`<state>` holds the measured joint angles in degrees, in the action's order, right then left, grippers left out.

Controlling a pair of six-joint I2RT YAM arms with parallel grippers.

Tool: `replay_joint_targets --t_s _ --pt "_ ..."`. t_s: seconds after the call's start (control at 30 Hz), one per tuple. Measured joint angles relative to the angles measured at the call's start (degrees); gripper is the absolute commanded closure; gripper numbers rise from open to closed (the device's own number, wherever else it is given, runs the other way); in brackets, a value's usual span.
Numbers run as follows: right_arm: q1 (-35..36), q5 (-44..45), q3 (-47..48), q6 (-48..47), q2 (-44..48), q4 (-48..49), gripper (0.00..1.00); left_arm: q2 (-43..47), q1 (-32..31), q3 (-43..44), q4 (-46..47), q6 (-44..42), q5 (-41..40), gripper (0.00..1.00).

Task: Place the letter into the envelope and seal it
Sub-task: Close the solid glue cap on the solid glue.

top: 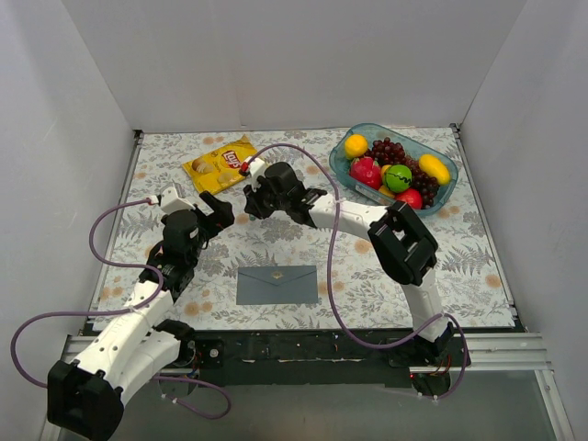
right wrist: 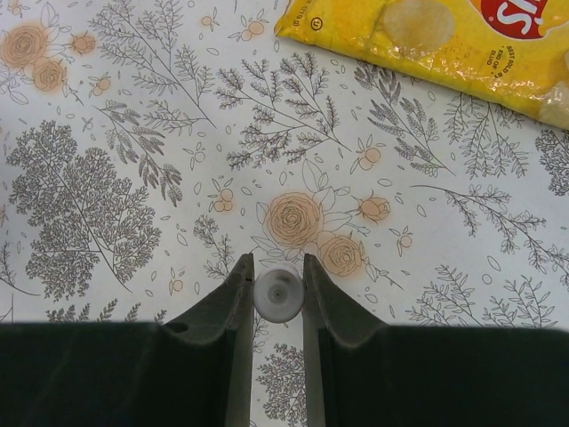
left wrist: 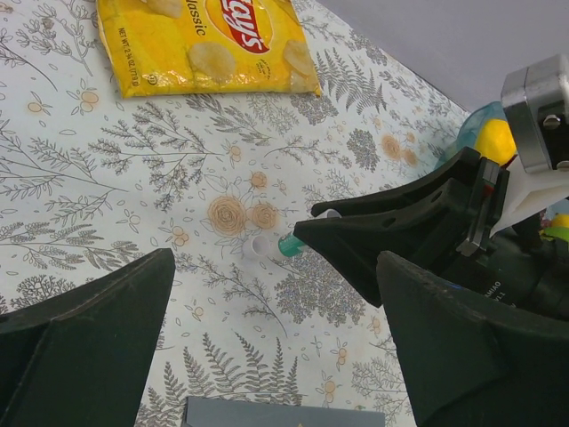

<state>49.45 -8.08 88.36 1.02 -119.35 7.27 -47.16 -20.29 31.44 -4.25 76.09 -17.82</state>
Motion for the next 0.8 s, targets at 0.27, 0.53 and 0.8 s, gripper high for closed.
replay_joint_targets --t_s 0.27,0.53,0.8 --pt "-0.37 -0.72 2.03 0.00 -1.53 -0.81 0.99 -0.31 0.48 0.00 0.09 0.00 0.04 0.04" --pt "-0.63 -1.14 3.06 0.00 -2.73 -1.16 0.99 -0.35 0.74 -0.11 0.42 0.02 0.13 0.03" --pt "-0.63 -1.40 3.39 0.02 -3.19 -1.20 0.99 -0.42 1.07 -0.11 0.44 0.09 0.26 0.03"
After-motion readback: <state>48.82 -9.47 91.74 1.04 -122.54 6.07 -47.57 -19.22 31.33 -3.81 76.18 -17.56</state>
